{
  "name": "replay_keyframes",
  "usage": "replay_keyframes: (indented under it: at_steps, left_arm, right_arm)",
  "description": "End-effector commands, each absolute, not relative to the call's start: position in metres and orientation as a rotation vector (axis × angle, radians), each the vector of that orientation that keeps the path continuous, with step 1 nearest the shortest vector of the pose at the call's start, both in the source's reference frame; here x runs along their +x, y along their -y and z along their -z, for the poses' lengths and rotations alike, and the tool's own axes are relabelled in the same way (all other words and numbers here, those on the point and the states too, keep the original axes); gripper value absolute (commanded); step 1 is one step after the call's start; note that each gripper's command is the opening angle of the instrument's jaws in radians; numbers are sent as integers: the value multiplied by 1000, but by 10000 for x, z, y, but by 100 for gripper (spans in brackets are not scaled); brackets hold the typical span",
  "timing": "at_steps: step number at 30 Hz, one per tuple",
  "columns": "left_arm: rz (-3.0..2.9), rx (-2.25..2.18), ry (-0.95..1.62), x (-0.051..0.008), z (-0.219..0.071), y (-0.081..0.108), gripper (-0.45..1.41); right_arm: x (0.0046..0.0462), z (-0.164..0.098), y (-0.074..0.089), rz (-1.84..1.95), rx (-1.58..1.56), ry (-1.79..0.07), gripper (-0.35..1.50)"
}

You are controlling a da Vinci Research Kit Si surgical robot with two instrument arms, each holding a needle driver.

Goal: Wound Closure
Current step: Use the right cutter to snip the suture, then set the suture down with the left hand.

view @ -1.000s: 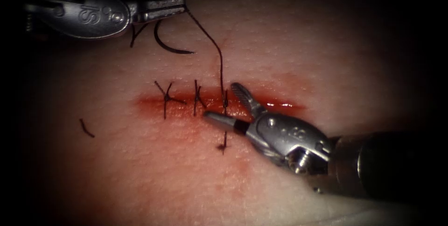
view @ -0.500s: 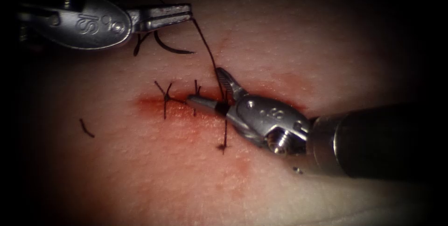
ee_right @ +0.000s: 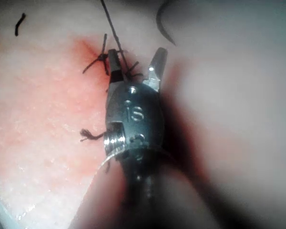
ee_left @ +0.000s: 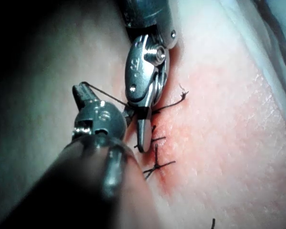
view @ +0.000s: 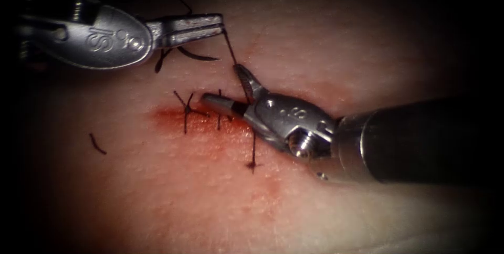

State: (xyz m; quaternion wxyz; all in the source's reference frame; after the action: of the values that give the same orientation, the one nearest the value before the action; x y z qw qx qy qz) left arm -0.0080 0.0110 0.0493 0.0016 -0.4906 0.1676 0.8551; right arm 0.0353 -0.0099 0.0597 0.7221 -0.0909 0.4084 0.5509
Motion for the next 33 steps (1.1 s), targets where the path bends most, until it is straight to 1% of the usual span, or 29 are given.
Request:
replay_keyframes:
  at_steps: [1,5,6,7,8,9,10,16,17,18,19,21,22,23,28,29,31,32,33]
  left_arm:
    - [-2683,-1542,-529,-86,-500,-112,-45]
    - [-2684,-1542,-531,-86,-500,-111,-45]
    - [-2684,-1543,-532,-86,-499,-110,-45]
    - [-2683,-1547,-531,-86,-499,-109,-45]
    - [-2687,-1549,-536,-86,-498,-109,-45]
    - [-2687,-1549,-537,-86,-497,-109,-45]
    - [-2688,-1549,-538,-87,-496,-107,-45]
    - [-2695,-1556,-550,-86,-491,-98,-45]
    - [-2696,-1559,-550,-84,-490,-96,-45]
    - [-2696,-1561,-550,-83,-488,-95,-45]
    - [-2699,-1568,-551,-78,-485,-90,-45]
    - [-2700,-1580,-552,-73,-483,-84,-45]
    - [-2703,-1579,-555,-71,-482,-80,-45]
    - [-2716,-1584,-560,-65,-481,-67,-45]
    - [-2851,-1553,-472,-51,-487,-27,-45]
    - [-2909,-1553,-421,-45,-490,-10,-45]
    - [-2968,-1550,-364,-40,-493,5,-45]
    - [-3006,-1535,-282,-32,-498,22,-45]
    - [-3022,-1527,-249,-28,-500,29,-45]
  right_arm:
    - [361,-602,100,-1216,-200,-904,121]
    - [362,-602,100,-1212,-203,-903,115]
    - [363,-602,101,-1211,-204,-904,103]
    - [363,-602,101,-1206,-207,-903,84]
    - [363,-602,101,-1196,-203,-909,17]
    - [362,-603,102,-1187,-203,-915,-33]
    - [362,-603,102,-1186,-209,-927,-35]
    - [359,-598,97,-1191,-232,-942,-35]
    - [358,-596,98,-1190,-231,-946,4]
    - [355,-594,100,-1187,-227,-945,71]
    - [347,-591,105,-1177,-214,-954,96]
    - [336,-587,109,-1162,-193,-969,96]
    - [328,-583,111,-1155,-183,-973,101]
    - [313,-578,113,-1145,-178,-995,101]
    - [271,-566,113,-1041,-207,-1039,101]
    - [258,-561,111,-937,-248,-1032,98]
    - [246,-556,108,-809,-290,-1010,99]
    - [236,-551,107,-703,-325,-965,101]
    - [234,-549,107,-676,-340,-931,101]
